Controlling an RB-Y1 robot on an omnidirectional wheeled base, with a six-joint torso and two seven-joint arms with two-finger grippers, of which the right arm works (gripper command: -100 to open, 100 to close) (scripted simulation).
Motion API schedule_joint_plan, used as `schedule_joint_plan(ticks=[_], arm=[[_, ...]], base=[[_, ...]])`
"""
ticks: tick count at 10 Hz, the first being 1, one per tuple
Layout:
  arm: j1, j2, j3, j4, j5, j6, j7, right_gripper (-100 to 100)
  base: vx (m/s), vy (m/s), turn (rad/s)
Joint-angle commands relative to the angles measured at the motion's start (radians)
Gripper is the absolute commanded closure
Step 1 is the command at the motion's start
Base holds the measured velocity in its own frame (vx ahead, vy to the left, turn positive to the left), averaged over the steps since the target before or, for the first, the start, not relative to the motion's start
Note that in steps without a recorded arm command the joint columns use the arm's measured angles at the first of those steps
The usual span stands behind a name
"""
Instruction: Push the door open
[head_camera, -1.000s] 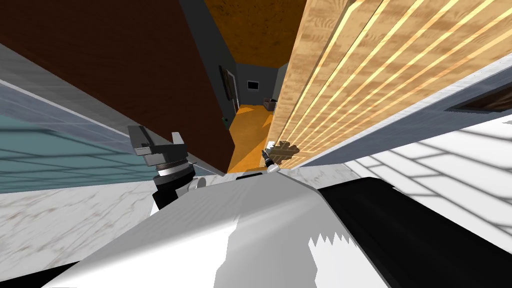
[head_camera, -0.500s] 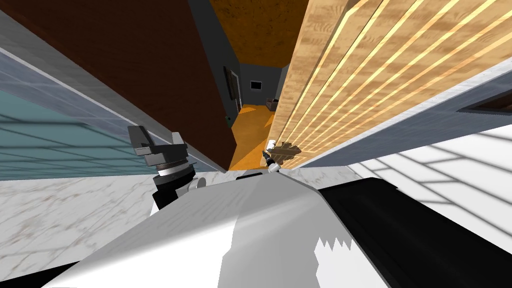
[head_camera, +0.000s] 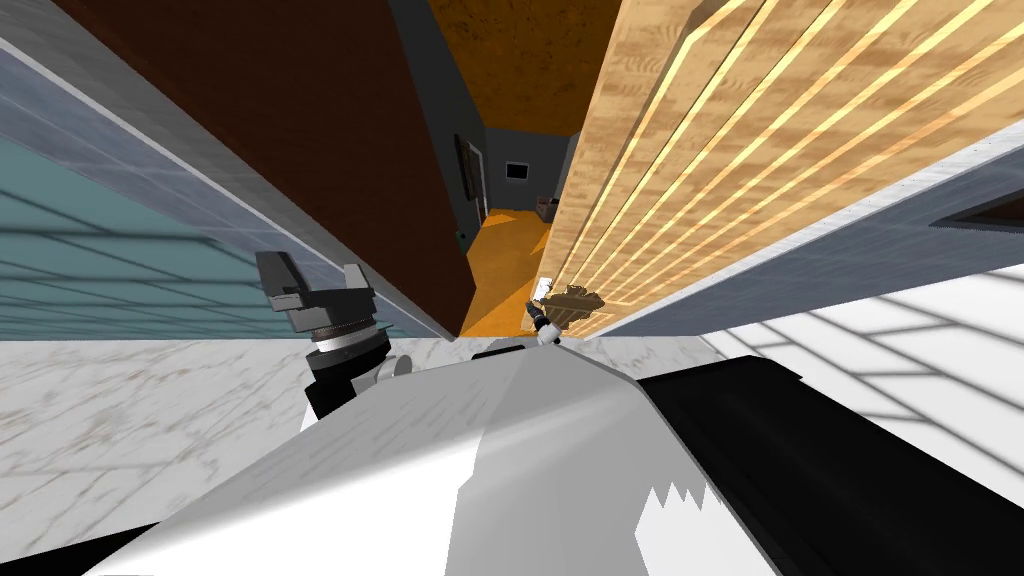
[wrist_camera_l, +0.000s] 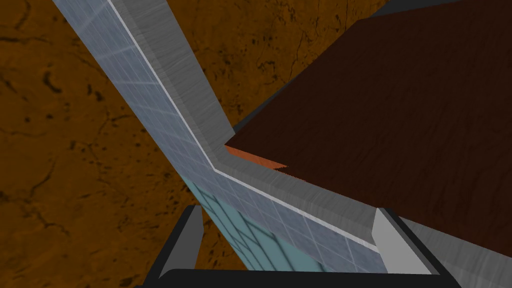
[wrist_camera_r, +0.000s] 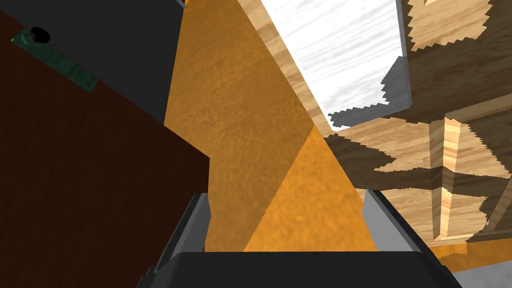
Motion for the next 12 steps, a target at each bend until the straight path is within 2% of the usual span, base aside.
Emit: schedule_joint_plan(ticks=[1, 2, 3, 4, 5, 6, 7, 8, 9, 10, 12], arm=[[-0.019, -0.015, -0.003, 0.018, 0.050, -0.034, 0.050, -100], [-0.019, -0.015, -0.003, 0.018, 0.069, -0.034, 0.051, -100], [-0.030, -0.024, -0.004, 0.028, 0.102, -0.057, 0.084, -100], [-0.030, -0.024, -0.004, 0.028, 0.112, -0.057, 0.084, -100], [-0.041, -0.033, -0.005, 0.038, 0.149, -0.081, 0.118, -100], [-0.041, -0.033, -0.005, 0.038, 0.157, -0.081, 0.118, -100], [-0.053, -0.042, -0.006, 0.047, 0.195, -0.104, 0.152, -100], [-0.053, -0.042, -0.006, 0.047, 0.201, -0.104, 0.152, -100], [-0.064, -0.051, -0.008, 0.057, 0.239, -0.128, 0.185, -100], [-0.064, -0.051, -0.008, 0.057, 0.246, -0.128, 0.185, -100], [-0.086, -0.069, -0.010, 0.077, 0.325, -0.175, 0.248, -100]], base=[[-0.078, 0.004, 0.127], [-0.058, 0.003, 0.031], [-0.063, 0.015, 0.067], [-0.048, 0.007, 0.036], [-0.049, 0.001, 0.070], [-0.039, -0.002, 0.042], [-0.049, -0.002, 0.077], [-0.044, 0.003, 0.037], [-0.056, 0.006, 0.073], [-0.049, 0.004, 0.043], [-0.064, 0.013, 0.101]])
